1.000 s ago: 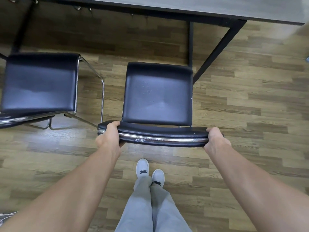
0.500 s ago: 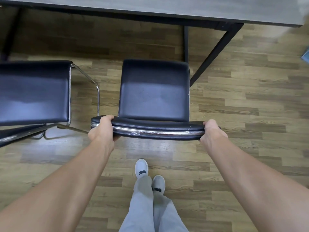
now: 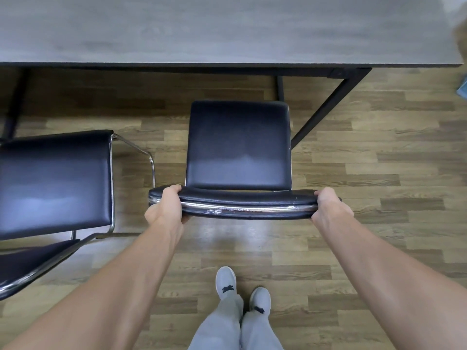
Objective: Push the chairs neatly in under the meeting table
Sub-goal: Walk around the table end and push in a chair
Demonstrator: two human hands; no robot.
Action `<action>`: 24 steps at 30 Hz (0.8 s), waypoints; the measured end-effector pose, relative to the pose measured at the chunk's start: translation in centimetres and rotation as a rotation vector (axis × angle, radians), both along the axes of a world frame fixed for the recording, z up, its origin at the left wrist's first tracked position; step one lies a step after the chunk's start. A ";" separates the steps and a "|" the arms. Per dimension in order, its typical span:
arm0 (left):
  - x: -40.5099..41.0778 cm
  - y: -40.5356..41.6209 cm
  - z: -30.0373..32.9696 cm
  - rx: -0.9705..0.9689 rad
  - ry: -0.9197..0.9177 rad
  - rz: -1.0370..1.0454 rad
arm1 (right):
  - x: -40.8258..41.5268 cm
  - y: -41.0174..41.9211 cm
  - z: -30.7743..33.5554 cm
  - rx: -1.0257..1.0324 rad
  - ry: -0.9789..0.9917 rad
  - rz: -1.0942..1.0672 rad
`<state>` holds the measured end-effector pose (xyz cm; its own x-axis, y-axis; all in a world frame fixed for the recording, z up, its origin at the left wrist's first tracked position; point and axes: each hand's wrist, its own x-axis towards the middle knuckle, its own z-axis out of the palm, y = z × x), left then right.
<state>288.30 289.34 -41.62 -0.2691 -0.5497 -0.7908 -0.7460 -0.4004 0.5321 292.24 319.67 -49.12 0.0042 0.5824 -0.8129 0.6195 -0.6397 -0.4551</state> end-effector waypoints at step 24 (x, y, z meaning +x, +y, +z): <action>-14.5 3.2 -0.7 0.008 -0.044 -0.110 | -14.6 1.3 7.3 0.059 -0.037 0.031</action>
<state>273.84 292.54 -42.36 -0.2922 -0.5125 -0.8074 -0.8083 -0.3189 0.4949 277.66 320.95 -41.86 0.0149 0.6295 -0.7769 0.6555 -0.5929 -0.4678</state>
